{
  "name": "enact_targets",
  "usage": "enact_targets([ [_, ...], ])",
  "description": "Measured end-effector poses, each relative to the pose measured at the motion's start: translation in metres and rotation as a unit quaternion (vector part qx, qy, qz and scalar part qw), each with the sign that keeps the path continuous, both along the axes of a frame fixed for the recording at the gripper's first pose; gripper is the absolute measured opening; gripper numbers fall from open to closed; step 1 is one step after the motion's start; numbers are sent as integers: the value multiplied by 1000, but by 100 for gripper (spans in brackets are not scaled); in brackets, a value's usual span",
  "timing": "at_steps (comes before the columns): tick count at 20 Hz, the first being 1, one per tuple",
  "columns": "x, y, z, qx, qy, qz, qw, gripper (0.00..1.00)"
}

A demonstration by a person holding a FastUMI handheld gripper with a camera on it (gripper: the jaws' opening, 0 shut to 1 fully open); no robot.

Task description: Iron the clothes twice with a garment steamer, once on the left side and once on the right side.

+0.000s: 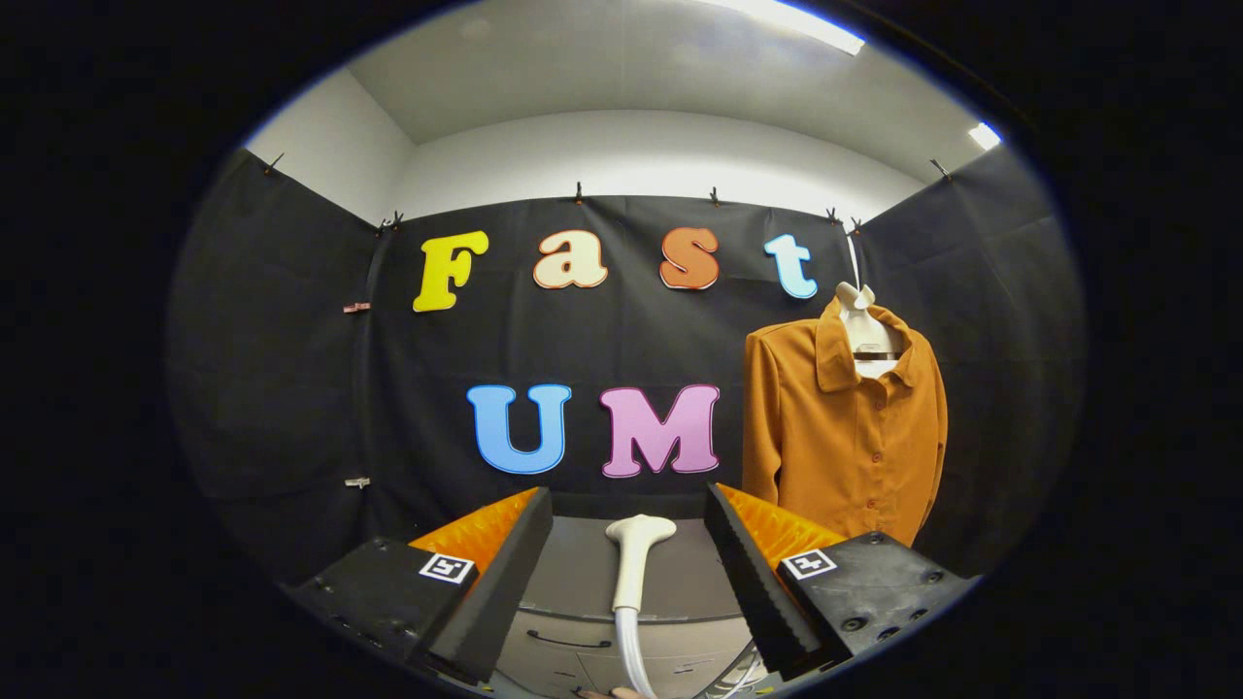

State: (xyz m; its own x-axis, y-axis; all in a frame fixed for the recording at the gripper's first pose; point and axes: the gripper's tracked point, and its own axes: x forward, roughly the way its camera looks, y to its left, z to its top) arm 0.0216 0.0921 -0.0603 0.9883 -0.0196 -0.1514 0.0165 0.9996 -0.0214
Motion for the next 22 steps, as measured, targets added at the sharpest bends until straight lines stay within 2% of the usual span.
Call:
enact_targets([
  [5, 25, 0, -35, -8, 39, -2, 999, 100],
  [8, 48, 5, -47, 3, 43, 21, 999, 100],
  [12, 82, -13, -74, 13, 64, 23, 998, 100],
  [19, 128, -38, -170, 33, 185, 9, 982, 99],
  [22, 142, -37, -190, 31, 217, 11, 976, 99],
])
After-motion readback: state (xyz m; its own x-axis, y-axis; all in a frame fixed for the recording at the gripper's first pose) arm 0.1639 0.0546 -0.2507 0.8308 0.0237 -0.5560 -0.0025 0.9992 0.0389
